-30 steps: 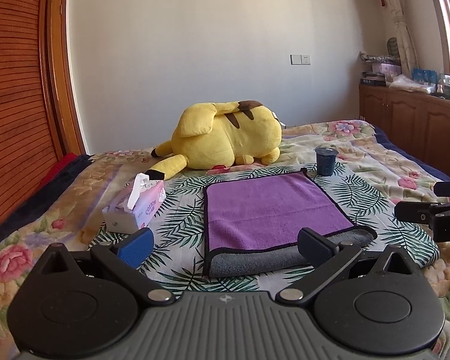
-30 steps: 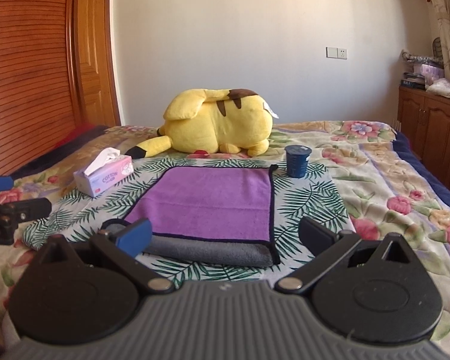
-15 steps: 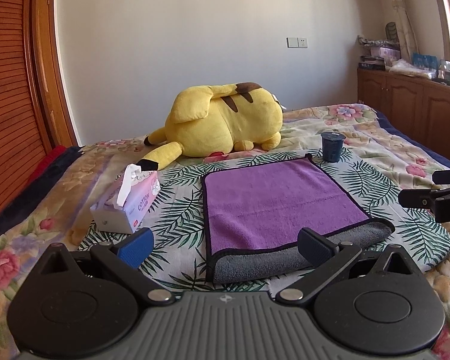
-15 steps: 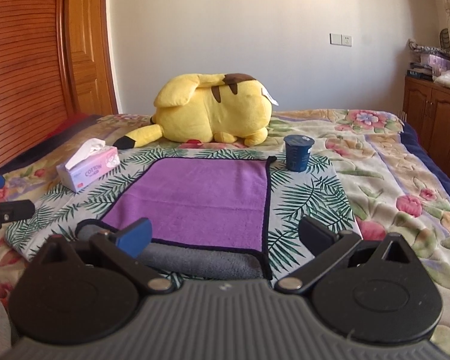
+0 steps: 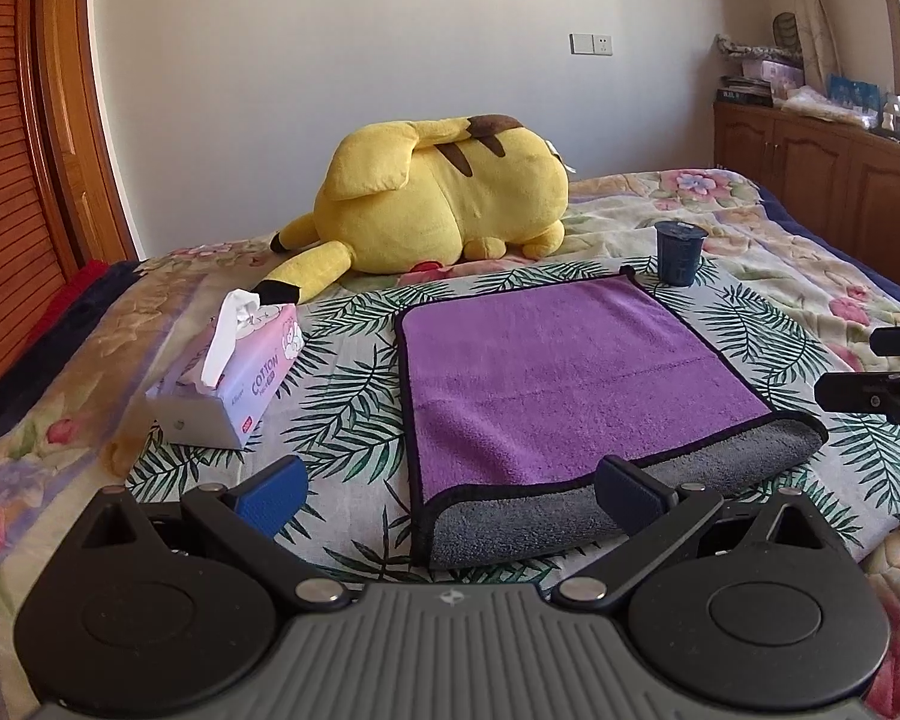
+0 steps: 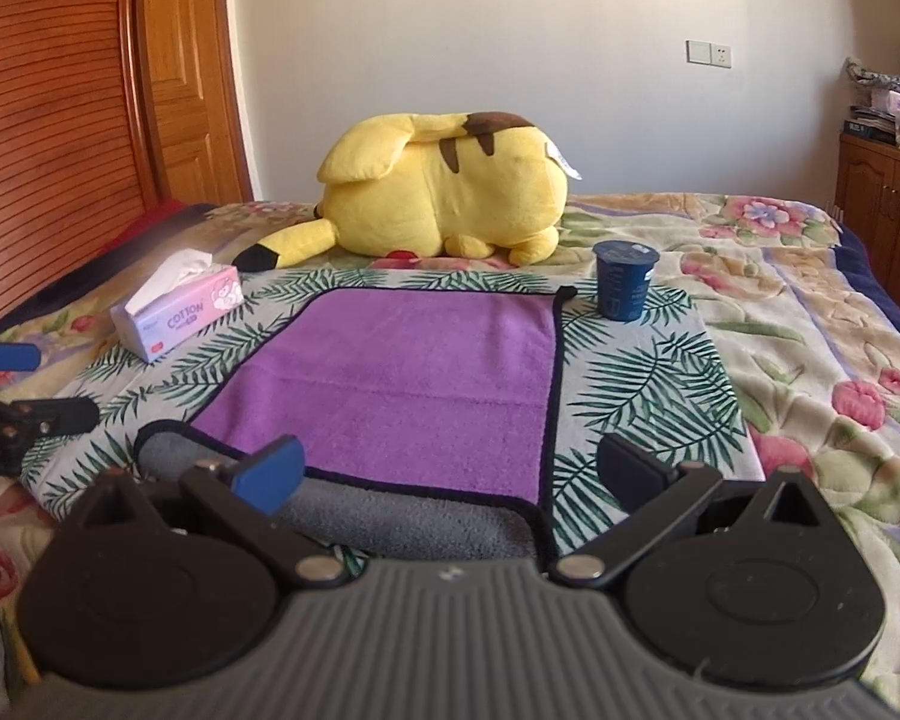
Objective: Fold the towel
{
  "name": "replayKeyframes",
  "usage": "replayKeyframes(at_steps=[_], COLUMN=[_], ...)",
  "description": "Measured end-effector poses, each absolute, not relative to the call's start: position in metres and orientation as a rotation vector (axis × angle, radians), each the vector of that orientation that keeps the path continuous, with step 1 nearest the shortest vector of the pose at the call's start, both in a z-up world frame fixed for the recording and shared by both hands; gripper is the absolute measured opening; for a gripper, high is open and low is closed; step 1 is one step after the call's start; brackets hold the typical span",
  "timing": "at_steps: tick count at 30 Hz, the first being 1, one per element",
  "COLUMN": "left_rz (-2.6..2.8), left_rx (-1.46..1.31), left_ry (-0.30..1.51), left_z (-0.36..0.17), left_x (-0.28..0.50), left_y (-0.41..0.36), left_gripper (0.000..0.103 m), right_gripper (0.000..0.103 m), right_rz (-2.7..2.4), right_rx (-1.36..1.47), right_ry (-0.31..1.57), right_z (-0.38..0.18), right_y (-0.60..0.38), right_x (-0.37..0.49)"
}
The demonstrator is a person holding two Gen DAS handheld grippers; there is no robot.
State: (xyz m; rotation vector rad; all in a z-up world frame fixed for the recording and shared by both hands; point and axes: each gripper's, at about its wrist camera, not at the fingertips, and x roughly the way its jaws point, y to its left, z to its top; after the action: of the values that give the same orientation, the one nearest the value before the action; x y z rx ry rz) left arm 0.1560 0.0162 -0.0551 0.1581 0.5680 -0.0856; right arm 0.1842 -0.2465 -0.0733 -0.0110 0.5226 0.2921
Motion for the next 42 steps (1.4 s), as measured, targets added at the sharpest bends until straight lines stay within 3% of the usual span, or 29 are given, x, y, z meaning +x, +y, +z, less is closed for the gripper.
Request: replayKeyframes(at_steps=[7, 12, 16, 30, 42], left_rz=[-0.11, -0.139, -0.156, -0.139, -0.144], left_rx=[0.16, 0.159, 0.15, 0.076, 0.061], left_ry=[0.613, 0.637, 0.658, 0.748, 0.791], left_z=[-0.066, -0.072, -0.078, -0.098, -0.106], left_x=[0.174, 0.184, 0.192, 0.219, 0.223], left_y=[0.02, 0.019, 0.02, 0.033, 0.034], left_gripper=[0.08, 0.07, 0.065, 0.03, 0.012], right_gripper=[0.103, 0.102, 0.091, 0.089, 0.081], right_rz=[0.311, 0.312, 0.315, 0.306, 0.324], right_rx=[-0.026, -0.024, -0.021, 0.018, 0.072], right_ry=[0.562, 0.579, 0.592, 0.668, 0.74], right_z=[-0.083, -0.09, -0.093, -0.112, -0.12], right_y=[-0.245, -0.248, -0.249, -0.258, -0.268], right_x=[0.197, 0.206, 0.213, 0.23, 0.24])
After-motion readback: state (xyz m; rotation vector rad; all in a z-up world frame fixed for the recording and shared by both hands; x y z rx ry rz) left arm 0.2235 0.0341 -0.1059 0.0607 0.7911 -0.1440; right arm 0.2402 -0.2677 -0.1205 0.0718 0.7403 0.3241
